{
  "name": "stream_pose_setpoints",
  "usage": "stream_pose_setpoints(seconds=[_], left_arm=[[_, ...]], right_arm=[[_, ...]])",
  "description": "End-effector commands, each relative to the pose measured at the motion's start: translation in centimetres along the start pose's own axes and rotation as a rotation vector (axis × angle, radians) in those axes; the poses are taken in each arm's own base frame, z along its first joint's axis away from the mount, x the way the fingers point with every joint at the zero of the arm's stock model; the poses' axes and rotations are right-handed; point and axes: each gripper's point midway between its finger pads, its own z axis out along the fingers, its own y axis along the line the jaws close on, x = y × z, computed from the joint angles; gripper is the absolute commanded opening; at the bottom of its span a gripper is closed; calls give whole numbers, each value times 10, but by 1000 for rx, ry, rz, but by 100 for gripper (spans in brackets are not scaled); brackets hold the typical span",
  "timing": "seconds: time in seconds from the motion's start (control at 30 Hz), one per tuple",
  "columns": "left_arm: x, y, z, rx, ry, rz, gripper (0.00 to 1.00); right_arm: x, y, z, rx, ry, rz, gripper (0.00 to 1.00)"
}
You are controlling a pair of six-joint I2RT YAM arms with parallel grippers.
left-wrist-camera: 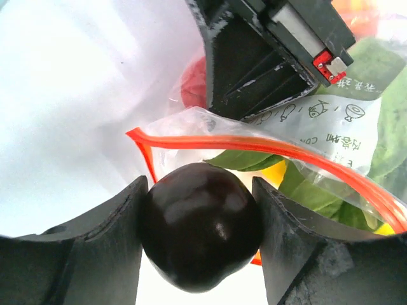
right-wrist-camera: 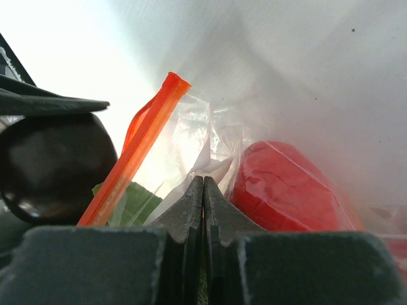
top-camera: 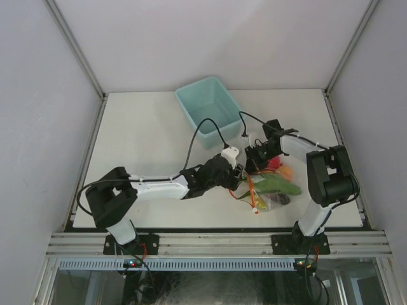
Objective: Open the zip-top bag and remove the fake food
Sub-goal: Pick up the fake fruit from the zipper food storage bag, then place the fake fruit in the bin.
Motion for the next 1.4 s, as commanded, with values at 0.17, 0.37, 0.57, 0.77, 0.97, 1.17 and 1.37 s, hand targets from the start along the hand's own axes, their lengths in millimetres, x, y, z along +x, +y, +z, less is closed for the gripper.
stream_pose_setpoints(seconds=[0.17,0.37,0.57,0.77,0.97,1.17,1.37], left_arm=[[-19,16,-42,48,-63,-232,6],[-44,32,-68,18,-149,-265,0],[-88,60,-99,-82,-270,-268,0],[-125,102,-135,-264,-385,-272,0],[-159,122,-151,-253,-447,-329,0],[-182,136,-142,-270,-366,-389,0],[-195,152,-127,-405,-241,-384,0]], right_arm=[[-25,33,-29,-103,-119,-150,0],[-28,54,-47,-166,-175,-230,0],[-31,68,-66,-190,-231,-290,1],[-32,77,-87,-202,-296,-341,2],[-33,75,-98,-195,-334,-341,3],[-35,70,-106,-179,-361,-330,3],[-34,67,-110,-169,-386,-323,3]])
